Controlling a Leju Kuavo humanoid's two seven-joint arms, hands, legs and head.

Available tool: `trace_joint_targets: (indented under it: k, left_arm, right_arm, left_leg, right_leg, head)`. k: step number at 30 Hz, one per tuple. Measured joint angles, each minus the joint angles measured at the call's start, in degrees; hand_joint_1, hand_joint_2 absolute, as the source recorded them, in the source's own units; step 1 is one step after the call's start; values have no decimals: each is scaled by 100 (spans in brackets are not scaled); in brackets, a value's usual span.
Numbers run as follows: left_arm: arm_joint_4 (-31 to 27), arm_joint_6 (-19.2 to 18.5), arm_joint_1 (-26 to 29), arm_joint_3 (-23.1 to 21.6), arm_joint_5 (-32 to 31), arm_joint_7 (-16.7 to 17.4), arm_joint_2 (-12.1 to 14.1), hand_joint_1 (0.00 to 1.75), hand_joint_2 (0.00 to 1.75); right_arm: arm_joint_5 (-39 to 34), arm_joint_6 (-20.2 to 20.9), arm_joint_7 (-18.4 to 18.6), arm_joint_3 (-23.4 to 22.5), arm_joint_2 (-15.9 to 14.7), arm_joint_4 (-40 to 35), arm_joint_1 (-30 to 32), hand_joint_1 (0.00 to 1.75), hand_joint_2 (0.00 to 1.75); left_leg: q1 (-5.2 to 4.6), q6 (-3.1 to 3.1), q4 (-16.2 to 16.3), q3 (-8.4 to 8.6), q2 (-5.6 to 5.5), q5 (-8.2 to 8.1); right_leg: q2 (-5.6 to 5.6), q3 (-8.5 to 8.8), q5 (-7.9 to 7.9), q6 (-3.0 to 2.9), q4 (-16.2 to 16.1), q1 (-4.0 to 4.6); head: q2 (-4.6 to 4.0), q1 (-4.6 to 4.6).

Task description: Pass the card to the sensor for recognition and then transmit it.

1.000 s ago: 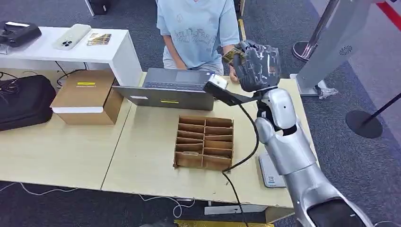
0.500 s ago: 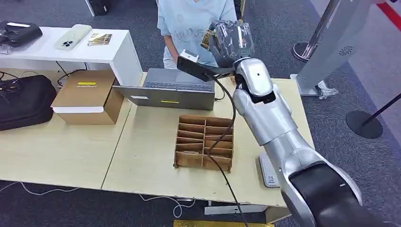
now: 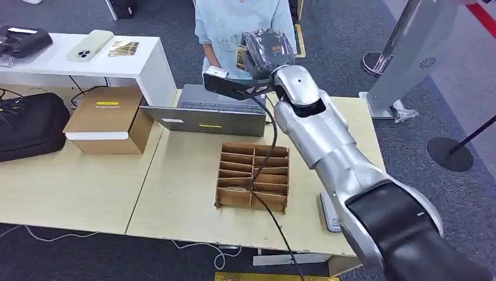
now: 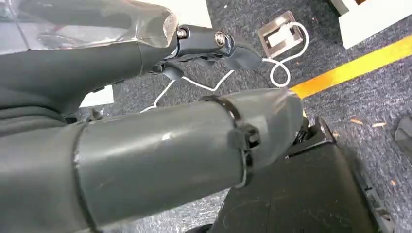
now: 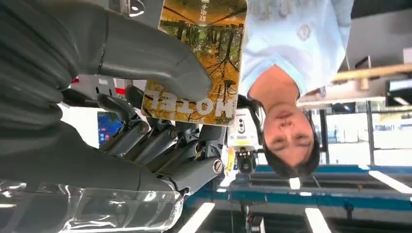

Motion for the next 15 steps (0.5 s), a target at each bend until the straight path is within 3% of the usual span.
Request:
trace_joint_targets:
  k: [15]
  left_arm:
    - [0, 33, 4, -2, 70, 120, 37, 0, 0]
  right_arm:
    - [-485, 829, 593, -372, 37, 934, -427, 175, 175]
  left_leg:
    - [0, 0, 1, 1, 1, 0]
  right_leg:
    - [2, -1, 0, 0, -1, 0]
  head:
    - [0, 0]
